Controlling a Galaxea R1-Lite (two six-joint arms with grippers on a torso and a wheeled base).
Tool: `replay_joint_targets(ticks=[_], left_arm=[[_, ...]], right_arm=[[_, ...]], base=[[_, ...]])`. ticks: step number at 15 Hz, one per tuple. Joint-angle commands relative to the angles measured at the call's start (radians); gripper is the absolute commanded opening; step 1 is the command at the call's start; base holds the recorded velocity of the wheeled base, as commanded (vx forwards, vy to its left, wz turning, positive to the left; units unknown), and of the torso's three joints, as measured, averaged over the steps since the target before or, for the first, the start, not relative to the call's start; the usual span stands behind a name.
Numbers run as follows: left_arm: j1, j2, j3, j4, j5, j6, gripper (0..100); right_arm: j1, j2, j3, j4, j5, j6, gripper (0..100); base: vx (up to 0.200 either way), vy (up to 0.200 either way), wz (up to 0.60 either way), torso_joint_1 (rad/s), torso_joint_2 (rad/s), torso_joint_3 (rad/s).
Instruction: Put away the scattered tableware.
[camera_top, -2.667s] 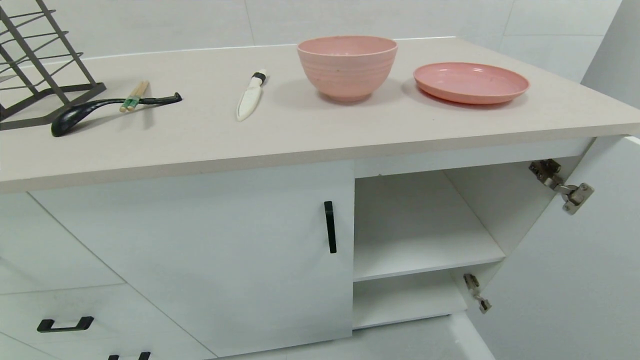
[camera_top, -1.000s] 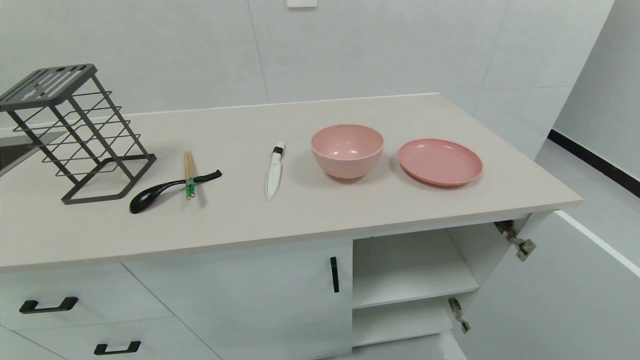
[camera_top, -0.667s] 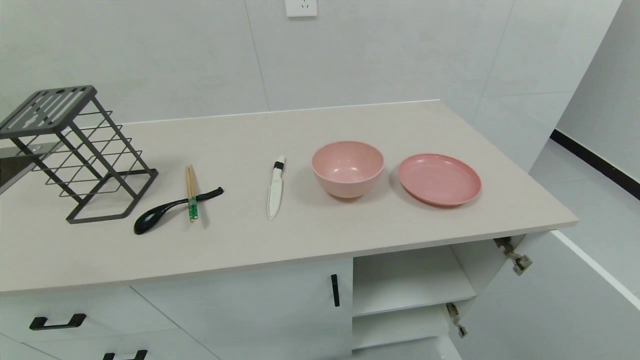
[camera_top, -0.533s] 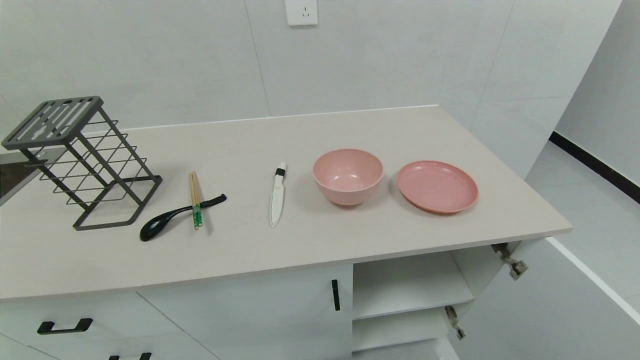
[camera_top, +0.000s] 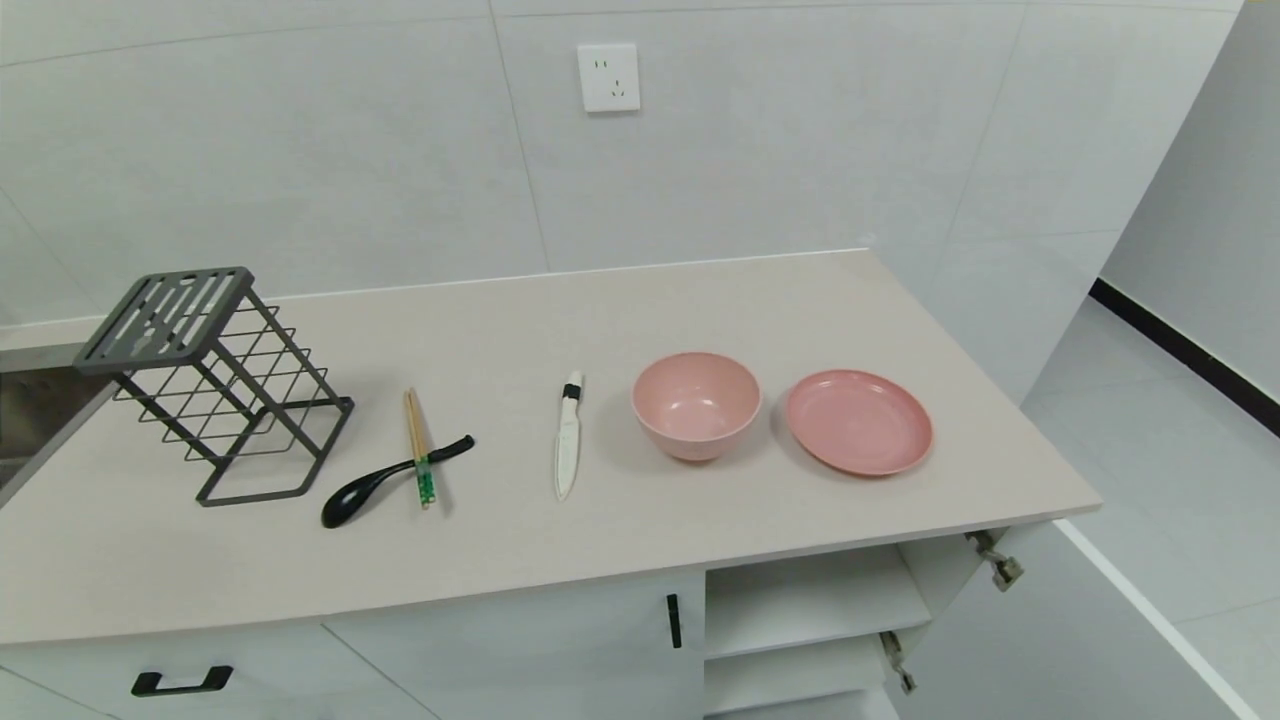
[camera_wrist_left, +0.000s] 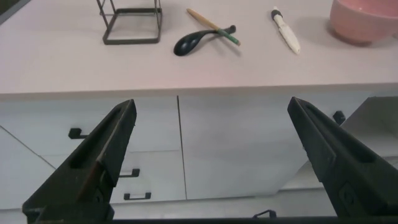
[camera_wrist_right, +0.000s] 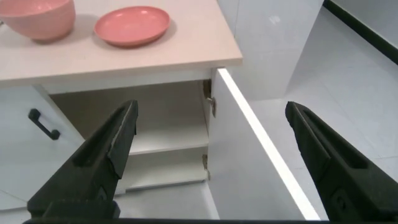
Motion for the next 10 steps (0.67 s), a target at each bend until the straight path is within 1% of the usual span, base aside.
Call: replay_joint_targets(ticks=[1, 4, 9, 10], left_arm=[[0.000, 0.001, 0.000, 0.000, 0.001, 0.000, 100], [0.000, 0.001, 0.000, 0.000, 0.002, 0.000, 100], [0.000, 0.001, 0.000, 0.000, 0.002, -0.002, 100], [0.000, 0.001, 0.000, 0.000, 0.002, -0.002, 100]], right_arm=[[0.000, 0.000, 0.000, 0.000, 0.000, -0.003, 100], [0.000, 0.000, 0.000, -0.002, 0.000, -0.003, 100], [-0.001, 0.000, 0.000, 0.000, 0.002, -0.004, 100], [0.000, 0.000, 0.000, 0.000, 0.002, -0.004, 100]], base=[[0.000, 0.000, 0.00, 0.325, -0.62, -0.310], [0.000, 0.000, 0.00, 0.263, -0.50, -0.235], [0.000, 0.000, 0.00, 0.200, -0.39, -0.191], [0.200, 0.000, 0.00, 0.183, -0.35, -0.183]])
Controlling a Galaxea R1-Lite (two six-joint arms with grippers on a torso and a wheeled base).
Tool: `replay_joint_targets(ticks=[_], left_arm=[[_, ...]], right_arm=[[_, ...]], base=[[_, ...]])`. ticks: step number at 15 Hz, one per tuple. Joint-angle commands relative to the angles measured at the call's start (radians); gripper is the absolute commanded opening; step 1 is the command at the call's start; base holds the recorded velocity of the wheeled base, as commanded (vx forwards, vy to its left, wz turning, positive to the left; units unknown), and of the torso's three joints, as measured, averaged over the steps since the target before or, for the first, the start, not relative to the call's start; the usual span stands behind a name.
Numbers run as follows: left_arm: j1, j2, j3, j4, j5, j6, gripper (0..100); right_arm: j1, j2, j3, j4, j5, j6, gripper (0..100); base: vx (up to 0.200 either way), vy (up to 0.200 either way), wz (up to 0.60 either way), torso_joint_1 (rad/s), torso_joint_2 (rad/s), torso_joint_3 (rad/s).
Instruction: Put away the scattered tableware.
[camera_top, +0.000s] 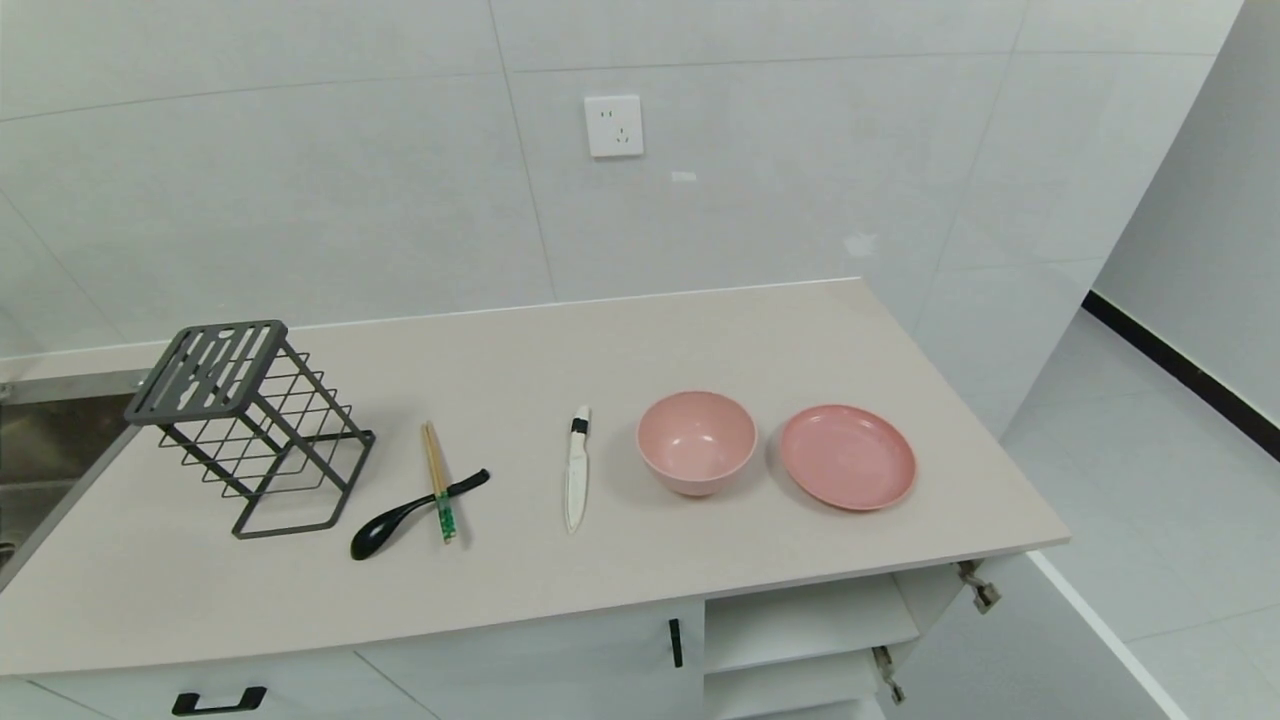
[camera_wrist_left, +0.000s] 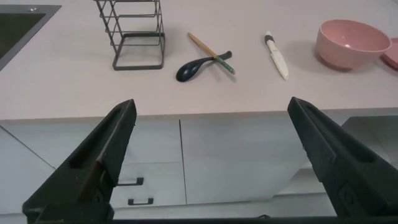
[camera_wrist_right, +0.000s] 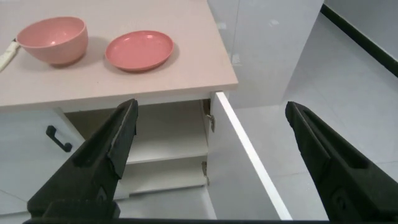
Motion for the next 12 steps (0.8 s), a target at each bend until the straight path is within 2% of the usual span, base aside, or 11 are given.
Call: replay_joint_targets(ticks=[1, 4, 12], left_arm=[[0.001, 0.001, 0.000, 0.000, 0.000, 0.001, 100], [0.001, 0.001, 0.000, 0.000, 0.000, -0.001, 100], [0.001, 0.001, 0.000, 0.000, 0.000, -0.001, 100]], right_arm=[[0.000, 0.000, 0.000, 0.000, 0.000, -0.001, 100], [-0.001, 0.000, 0.000, 0.000, 0.000, -0.001, 100], [0.000, 0.000, 0.000, -0.001, 0.008, -0.005, 100]], base=[[0.200, 0.000, 0.00, 0.129, -0.28, -0.124], [0.200, 0.000, 0.00, 0.019, -0.04, -0.015], [0.000, 0.000, 0.00, 0.000, 0.00, 0.000]])
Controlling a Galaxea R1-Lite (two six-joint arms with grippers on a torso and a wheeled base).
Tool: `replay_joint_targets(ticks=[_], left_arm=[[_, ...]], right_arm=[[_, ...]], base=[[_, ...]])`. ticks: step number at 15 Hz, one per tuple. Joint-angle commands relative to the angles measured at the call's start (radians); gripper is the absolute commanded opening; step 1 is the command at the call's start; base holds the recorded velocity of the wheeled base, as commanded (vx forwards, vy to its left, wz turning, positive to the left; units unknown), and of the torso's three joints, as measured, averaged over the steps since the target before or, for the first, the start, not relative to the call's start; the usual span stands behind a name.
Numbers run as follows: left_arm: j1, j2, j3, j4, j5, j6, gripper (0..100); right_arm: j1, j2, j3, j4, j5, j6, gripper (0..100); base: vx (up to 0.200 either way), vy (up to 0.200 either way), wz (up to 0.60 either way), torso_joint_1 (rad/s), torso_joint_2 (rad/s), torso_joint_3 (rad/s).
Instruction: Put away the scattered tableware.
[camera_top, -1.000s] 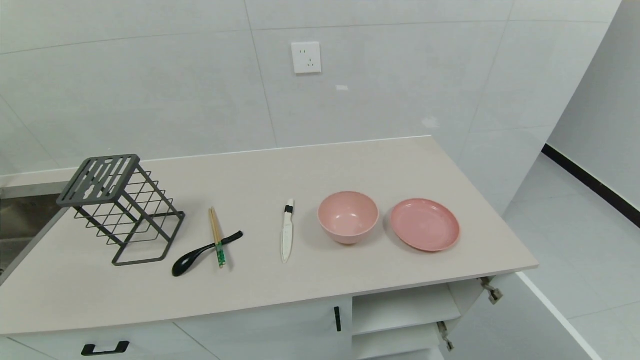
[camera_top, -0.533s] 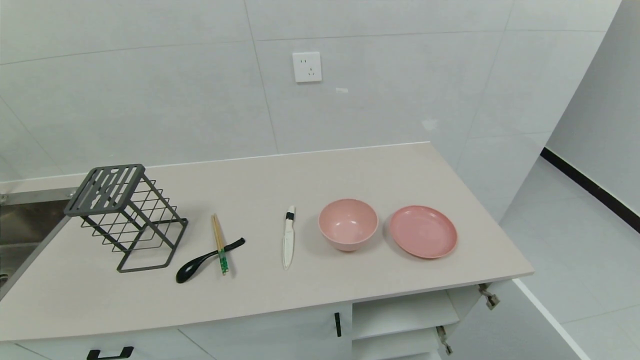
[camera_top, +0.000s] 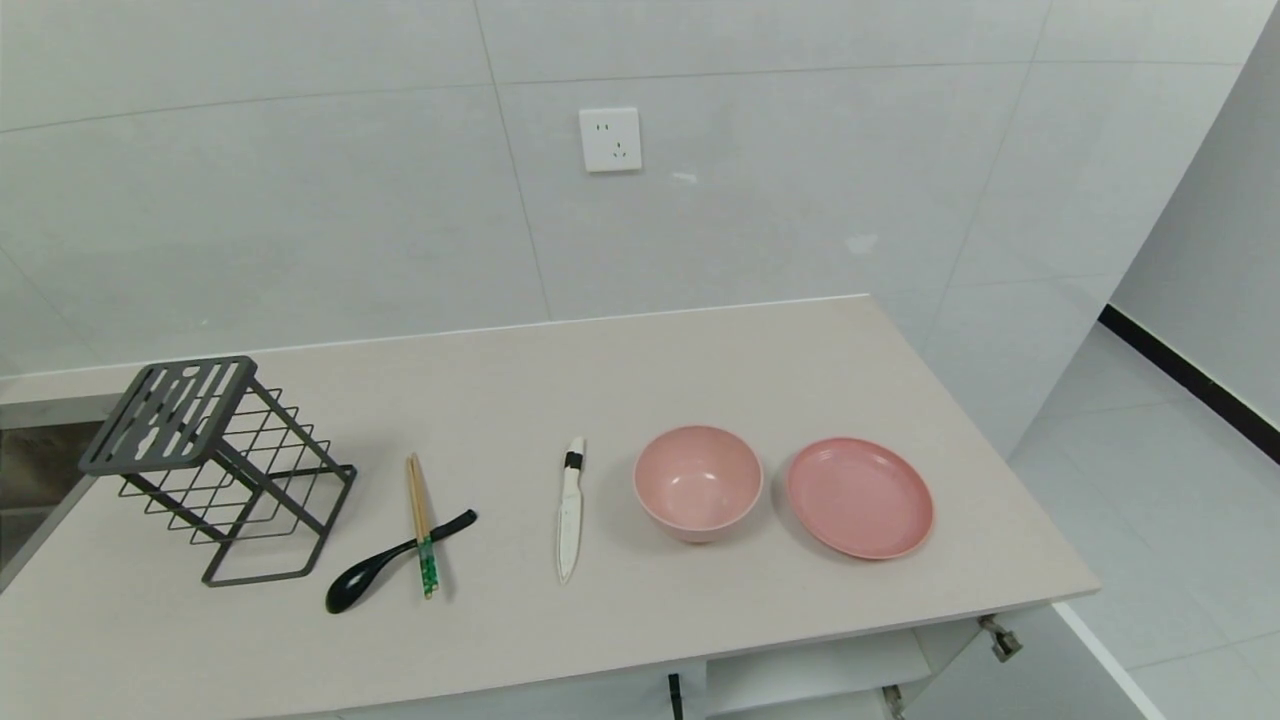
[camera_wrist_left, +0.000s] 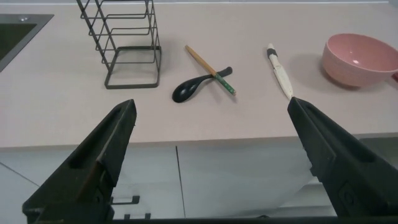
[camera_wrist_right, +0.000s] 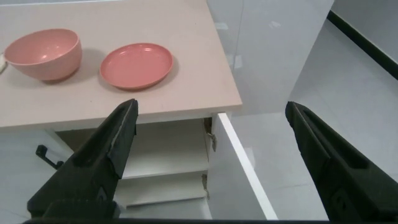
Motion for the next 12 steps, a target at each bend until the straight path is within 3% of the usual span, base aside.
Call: replay_joint_targets(ticks=[1, 6, 9, 12], left_arm=[[0.000, 0.001, 0.000, 0.000, 0.000, -0.001, 100], [0.000, 0.001, 0.000, 0.000, -0.001, 0.007, 100], [0.000, 0.001, 0.000, 0.000, -0.001, 0.006, 100], [0.000, 0.001, 0.000, 0.000, -0.001, 0.006, 100]], right_arm=[[-0.001, 0.000, 0.000, 0.000, -0.001, 0.002, 100], [0.000, 0.000, 0.000, -0.155, 0.040, 0.000, 100], [0.000, 0.003, -0.012, -0.151, 0.099, -0.001, 100], [0.000, 0.137, -0.110, -0.117, 0.171, -0.004, 100]], base=[[0.000, 0.000, 0.00, 0.000, 0.00, 0.000], [0.000, 0.000, 0.00, 0.000, 0.00, 0.000], [0.000, 0.000, 0.00, 0.000, 0.00, 0.000], [0.000, 0.000, 0.00, 0.000, 0.00, 0.000]])
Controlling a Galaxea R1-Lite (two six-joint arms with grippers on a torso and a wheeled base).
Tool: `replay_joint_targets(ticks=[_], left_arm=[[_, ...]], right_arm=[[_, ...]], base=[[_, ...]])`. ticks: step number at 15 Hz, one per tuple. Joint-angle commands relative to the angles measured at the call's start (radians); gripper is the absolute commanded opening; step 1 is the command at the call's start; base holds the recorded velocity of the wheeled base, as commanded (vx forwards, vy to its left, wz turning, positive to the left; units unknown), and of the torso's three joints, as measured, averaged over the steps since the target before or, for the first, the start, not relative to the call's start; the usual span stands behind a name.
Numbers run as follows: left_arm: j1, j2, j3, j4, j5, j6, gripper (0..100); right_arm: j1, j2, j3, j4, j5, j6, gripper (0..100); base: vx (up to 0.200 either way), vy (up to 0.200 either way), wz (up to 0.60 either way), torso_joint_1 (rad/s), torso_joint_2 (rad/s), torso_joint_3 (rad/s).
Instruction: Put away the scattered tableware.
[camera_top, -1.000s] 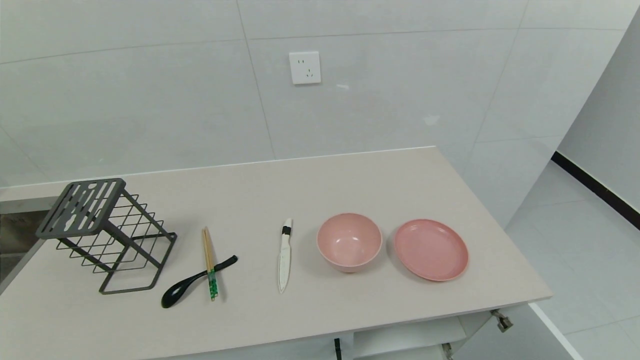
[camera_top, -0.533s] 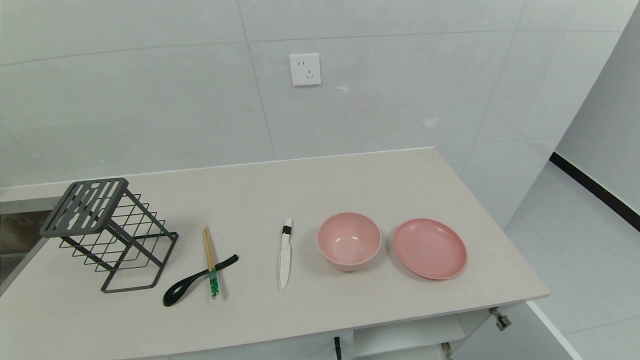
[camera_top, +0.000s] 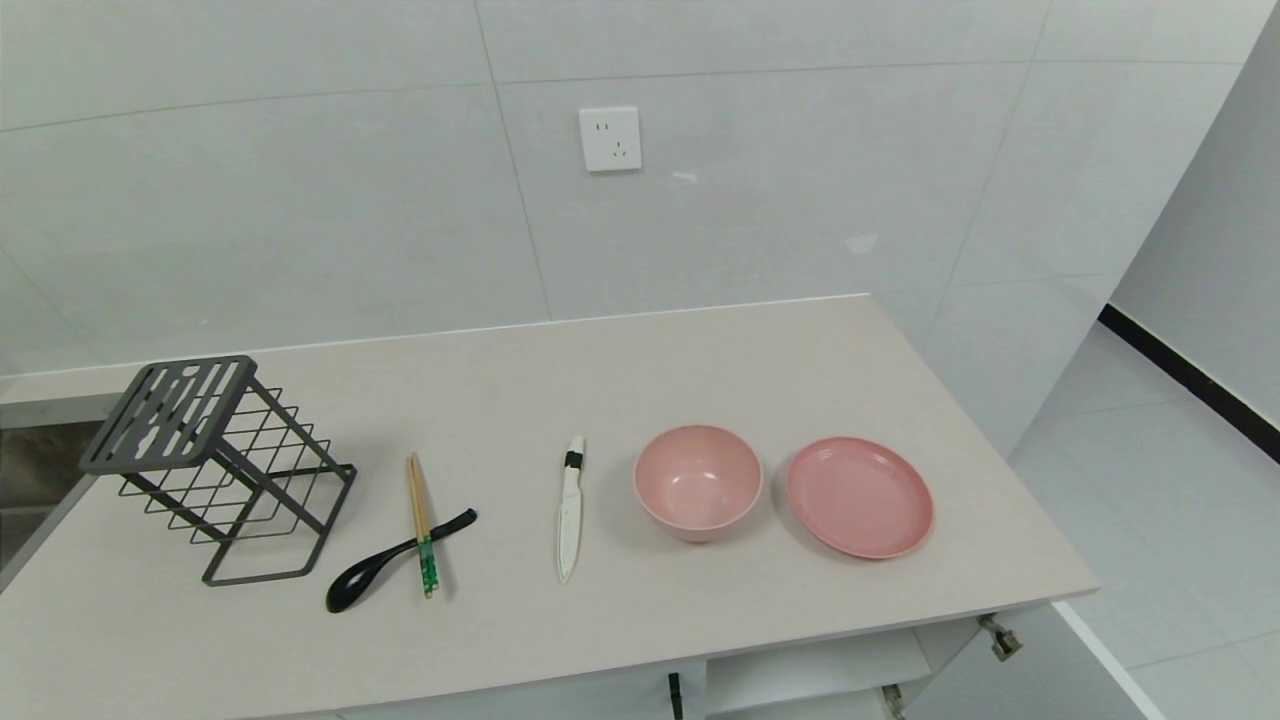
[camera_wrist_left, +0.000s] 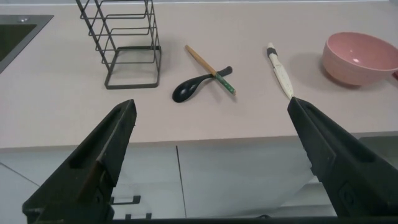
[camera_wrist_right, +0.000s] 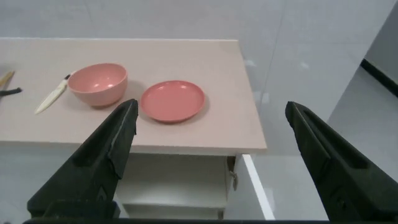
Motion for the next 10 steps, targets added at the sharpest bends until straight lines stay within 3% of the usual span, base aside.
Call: replay_joint_targets(ticks=[1, 3, 10], left_arm=[[0.000, 0.001, 0.000, 0.000, 0.001, 0.000, 100], [0.000, 0.001, 0.000, 0.000, 0.001, 0.000, 100], [0.000, 0.001, 0.000, 0.000, 0.001, -0.002, 100]], right_arm=[[0.005, 0.169, -0.089, 0.058, 0.031, -0.006, 100], [0.022, 0.276, -0.088, 0.069, 0.086, -0.006, 100], [0.080, 0.532, -0.123, 0.055, 0.100, -0.013, 100]], base=[[0.000, 0.000, 0.00, 0.000, 0.00, 0.000], [0.000, 0.000, 0.00, 0.000, 0.00, 0.000], [0.000, 0.000, 0.00, 0.000, 0.00, 0.000]])
